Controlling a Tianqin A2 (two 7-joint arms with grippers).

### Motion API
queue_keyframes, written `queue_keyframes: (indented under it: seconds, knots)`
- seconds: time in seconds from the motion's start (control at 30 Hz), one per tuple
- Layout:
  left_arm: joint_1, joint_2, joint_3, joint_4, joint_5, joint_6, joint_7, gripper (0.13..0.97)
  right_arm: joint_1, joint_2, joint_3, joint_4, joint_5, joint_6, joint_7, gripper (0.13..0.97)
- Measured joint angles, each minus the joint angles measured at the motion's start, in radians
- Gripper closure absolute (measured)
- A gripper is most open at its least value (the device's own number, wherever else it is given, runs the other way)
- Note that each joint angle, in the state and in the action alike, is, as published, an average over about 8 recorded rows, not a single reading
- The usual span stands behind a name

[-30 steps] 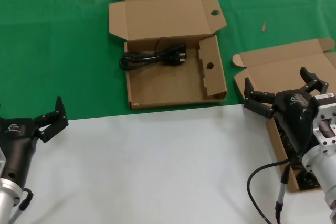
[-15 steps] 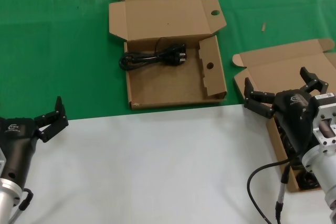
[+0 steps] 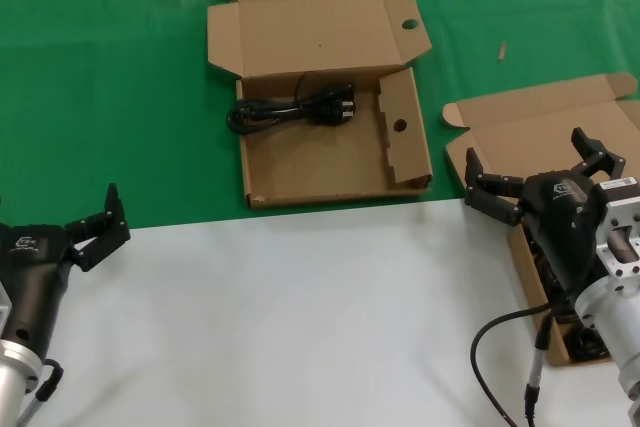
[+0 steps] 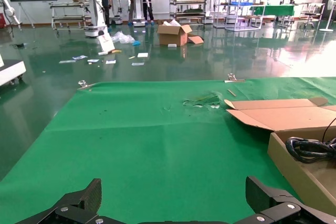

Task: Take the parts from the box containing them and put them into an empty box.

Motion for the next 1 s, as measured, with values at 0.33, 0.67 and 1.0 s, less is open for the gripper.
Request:
queue_keyframes:
  seconds: [0.33,0.67,1.0]
  knots:
    - [0.0,0.0,0.0,0.0,0.0,0.0,0.0,0.132,0.0,0.0,0.0,0.0,0.0,0.0,0.0,0.129]
    - [0.0,0.0,0.0,0.0,0.0,0.0,0.0,0.132,0.0,0.0,0.0,0.0,0.0,0.0,0.0,0.129]
    - [0.0,0.0,0.0,0.0,0.0,0.0,0.0,0.132,0.0,0.0,0.0,0.0,0.0,0.0,0.0,0.129]
